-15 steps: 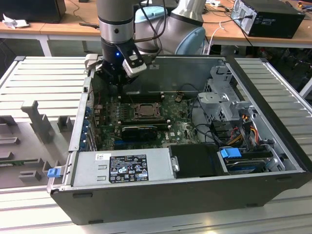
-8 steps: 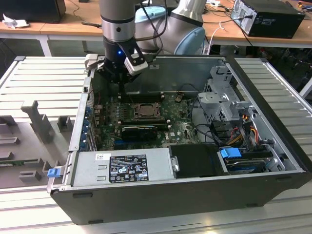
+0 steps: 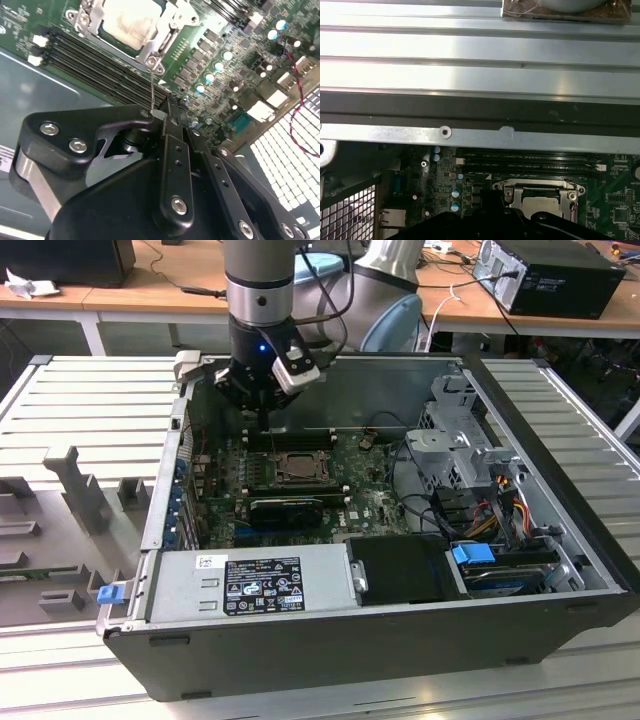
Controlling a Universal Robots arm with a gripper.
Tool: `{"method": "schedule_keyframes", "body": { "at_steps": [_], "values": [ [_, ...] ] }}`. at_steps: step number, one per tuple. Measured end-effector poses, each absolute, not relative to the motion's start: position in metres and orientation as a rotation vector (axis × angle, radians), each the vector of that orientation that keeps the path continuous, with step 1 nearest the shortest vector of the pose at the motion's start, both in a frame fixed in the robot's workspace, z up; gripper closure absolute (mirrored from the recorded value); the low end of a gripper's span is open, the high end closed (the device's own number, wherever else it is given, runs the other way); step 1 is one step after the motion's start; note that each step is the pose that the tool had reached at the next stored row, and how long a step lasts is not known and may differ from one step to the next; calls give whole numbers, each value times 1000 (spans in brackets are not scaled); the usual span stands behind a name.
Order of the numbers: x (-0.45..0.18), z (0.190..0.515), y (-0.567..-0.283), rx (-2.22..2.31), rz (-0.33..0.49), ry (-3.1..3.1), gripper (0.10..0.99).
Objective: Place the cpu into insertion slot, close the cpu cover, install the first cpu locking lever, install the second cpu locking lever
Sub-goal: 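Install the first cpu locking lever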
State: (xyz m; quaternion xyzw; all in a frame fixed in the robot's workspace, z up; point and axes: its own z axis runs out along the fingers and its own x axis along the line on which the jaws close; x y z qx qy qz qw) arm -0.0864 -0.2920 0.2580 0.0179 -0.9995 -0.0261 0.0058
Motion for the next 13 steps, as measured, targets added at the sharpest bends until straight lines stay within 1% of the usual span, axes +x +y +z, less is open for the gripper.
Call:
{"method": "schedule_keyframes", "body": {
  "at_steps": [13],
  "values": [
    [-71,258,-292,56,-82,-3128,980]
  ]
}}
